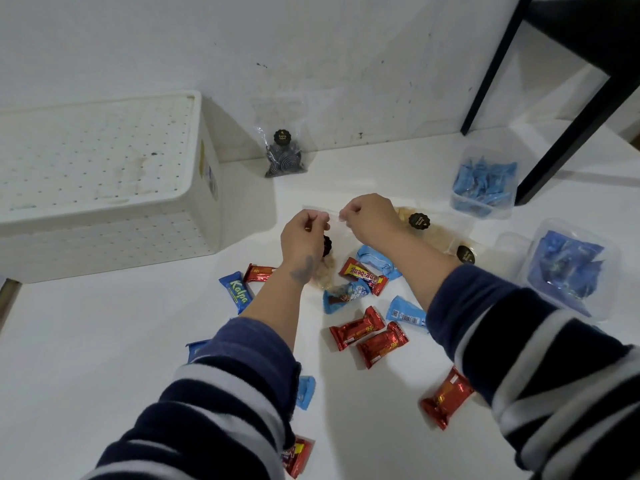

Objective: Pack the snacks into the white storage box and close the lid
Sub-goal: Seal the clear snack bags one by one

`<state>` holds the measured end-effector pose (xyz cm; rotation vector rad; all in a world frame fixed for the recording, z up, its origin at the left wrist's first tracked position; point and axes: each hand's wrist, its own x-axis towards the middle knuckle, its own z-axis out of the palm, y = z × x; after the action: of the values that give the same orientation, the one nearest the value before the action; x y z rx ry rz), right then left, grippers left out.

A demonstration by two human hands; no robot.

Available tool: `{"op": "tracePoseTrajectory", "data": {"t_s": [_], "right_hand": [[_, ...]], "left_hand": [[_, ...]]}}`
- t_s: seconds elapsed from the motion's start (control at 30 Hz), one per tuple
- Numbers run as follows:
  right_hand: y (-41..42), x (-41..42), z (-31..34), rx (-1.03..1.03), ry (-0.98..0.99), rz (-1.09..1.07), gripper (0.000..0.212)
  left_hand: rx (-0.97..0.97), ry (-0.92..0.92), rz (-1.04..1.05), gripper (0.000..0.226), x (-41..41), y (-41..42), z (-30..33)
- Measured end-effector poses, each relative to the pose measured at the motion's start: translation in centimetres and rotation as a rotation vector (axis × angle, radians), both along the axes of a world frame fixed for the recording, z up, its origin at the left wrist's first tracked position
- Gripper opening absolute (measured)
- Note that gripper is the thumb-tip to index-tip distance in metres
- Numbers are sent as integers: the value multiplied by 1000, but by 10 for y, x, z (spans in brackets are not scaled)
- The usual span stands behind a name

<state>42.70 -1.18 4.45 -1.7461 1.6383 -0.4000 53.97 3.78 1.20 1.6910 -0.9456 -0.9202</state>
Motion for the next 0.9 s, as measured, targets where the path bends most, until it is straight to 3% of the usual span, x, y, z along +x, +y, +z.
{"op": "tracePoseTrajectory", "data": {"t_s": [0.1, 0.2, 0.33, 0.47, 0.63, 0.9], "right_hand": [[0, 3, 2, -25, -4, 55, 22], [-4, 2, 4, -6, -77, 61, 18], [2, 1, 0, -69, -167, 23, 16], [29, 1, -24, -146, -293, -72, 28], [43, 8, -53, 65, -363, -61, 45], [-41, 16, -18, -118, -367, -11, 54]], "left_hand": [[-103, -164, -1, 9, 3, 9, -8], [-37, -430, -103, 36, 15, 21, -26], [78, -318, -280, 56, 27, 33, -42], [85, -353, -196, 59, 28, 36, -45], [42, -338, -124, 58, 23, 38, -44], [-107, -398, -131, 58, 29, -48, -4]]}}
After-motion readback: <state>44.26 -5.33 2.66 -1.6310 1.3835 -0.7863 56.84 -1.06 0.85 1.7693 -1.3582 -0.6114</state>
